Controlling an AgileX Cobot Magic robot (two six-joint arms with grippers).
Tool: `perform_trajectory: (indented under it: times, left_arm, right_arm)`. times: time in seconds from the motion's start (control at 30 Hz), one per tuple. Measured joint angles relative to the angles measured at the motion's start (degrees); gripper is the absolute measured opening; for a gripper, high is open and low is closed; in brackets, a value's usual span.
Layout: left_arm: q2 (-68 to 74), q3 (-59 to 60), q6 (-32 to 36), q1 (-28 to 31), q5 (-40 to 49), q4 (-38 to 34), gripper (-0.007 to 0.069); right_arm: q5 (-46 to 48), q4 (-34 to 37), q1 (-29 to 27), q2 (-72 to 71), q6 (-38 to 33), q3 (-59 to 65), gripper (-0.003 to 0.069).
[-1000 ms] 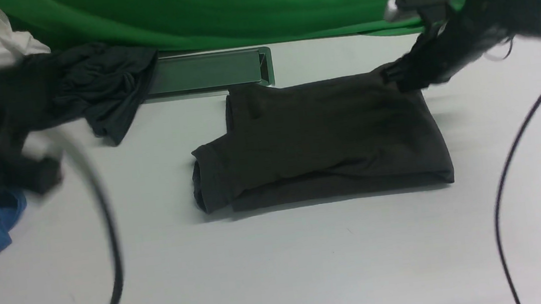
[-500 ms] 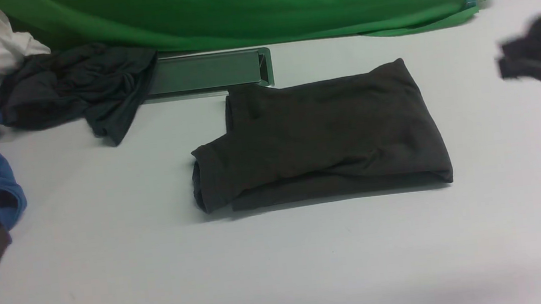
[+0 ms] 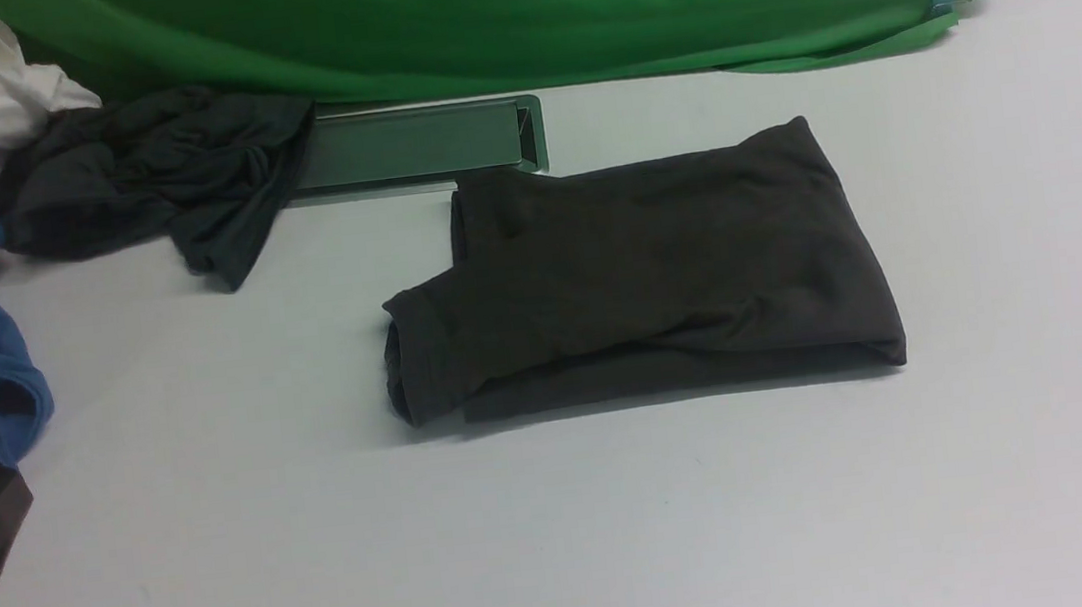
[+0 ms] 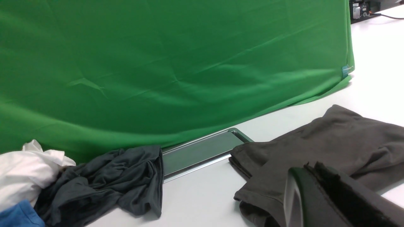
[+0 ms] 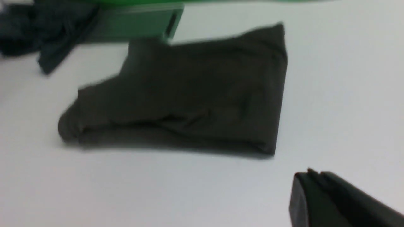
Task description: Fold a long-sleeved shirt on a white desktop.
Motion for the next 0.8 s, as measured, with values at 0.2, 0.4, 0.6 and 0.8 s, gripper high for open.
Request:
perform_trajectory:
  times: [0.2, 0.4, 0.6, 0.8]
  left_arm:
    - [0.00, 0.00, 0.00, 0.00, 0.15, 0.13, 0.0017]
    - [0.00, 0.00, 0.00, 0.00, 0.15, 0.13, 0.0017]
    - [0.00, 0.00, 0.06, 0.00, 0.15, 0.13, 0.0017]
    - [0.00, 0.00, 0.06, 0.00, 0.15, 0.84, 0.0017]
  right_arm:
    - [-2.61, 0.00, 0.00, -3.89, 0.97, 4.25, 0.0033]
    - [-2.76, 0.00, 0.00, -3.94, 0.97, 5.77, 0.0055]
    - [-4.03, -2.13, 0.00, -4.00, 0.97, 5.77, 0.0071]
    - [-7.31, -5.33, -1.40, -6.86, 0.75, 8.30, 0.0033]
